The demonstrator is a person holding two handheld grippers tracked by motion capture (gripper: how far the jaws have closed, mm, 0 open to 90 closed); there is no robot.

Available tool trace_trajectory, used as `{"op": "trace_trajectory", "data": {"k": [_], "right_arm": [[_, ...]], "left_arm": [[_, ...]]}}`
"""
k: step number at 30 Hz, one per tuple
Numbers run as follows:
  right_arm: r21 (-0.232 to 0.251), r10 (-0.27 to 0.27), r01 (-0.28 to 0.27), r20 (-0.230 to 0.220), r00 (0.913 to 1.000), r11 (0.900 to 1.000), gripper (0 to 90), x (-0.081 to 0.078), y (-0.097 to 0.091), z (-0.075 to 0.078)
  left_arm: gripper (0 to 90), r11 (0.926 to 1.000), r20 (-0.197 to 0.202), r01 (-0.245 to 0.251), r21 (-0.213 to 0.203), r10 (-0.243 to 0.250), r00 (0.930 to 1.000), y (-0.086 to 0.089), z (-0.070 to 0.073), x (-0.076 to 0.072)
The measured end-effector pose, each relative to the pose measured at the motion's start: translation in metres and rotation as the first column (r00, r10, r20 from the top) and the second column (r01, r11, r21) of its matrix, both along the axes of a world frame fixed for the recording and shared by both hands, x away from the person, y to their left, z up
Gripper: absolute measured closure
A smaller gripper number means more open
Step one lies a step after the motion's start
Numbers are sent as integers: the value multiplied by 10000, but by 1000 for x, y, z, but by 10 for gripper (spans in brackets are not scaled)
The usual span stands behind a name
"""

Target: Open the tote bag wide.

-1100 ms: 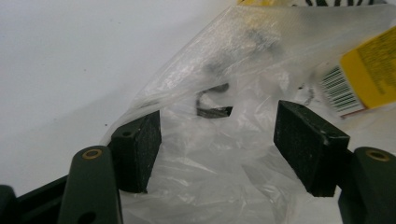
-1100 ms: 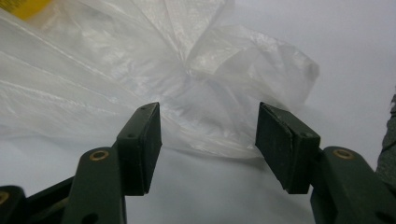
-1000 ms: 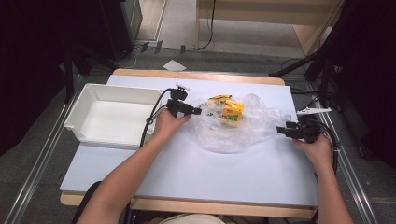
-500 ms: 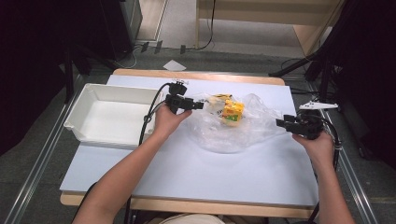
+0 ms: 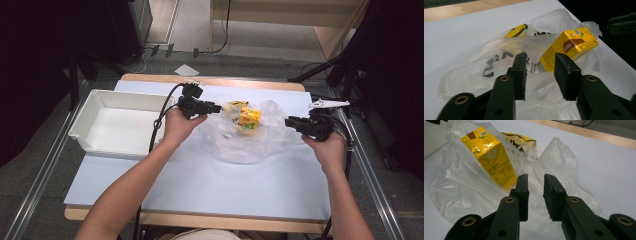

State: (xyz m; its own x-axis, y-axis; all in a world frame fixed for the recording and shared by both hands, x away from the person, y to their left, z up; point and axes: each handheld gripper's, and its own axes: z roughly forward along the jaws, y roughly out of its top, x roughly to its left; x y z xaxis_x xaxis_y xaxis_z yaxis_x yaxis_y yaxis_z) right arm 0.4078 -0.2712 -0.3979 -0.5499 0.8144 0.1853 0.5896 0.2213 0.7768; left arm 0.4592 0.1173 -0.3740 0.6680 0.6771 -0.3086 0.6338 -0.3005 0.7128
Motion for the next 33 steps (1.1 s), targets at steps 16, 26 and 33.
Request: {"op": "trace_trajectory", "data": {"k": [16,26,33], "right_arm": [[-125,191,-188,235,9995,9997,900,16,39,-2],[-363,363,-377,-394,9986,9986,900,40,61,-22],[-539,477,-508,-573,9972,9973,900,45,71,-37]], "left_arm": [[896,10000,-256,20,-11,-20,9997,-37,-13,-5],[894,9982,-525,-474,354,492,9974,-52,-40,-1],[890,9977,-655,-557,397,582,9962,-51,-56,-5]]}}
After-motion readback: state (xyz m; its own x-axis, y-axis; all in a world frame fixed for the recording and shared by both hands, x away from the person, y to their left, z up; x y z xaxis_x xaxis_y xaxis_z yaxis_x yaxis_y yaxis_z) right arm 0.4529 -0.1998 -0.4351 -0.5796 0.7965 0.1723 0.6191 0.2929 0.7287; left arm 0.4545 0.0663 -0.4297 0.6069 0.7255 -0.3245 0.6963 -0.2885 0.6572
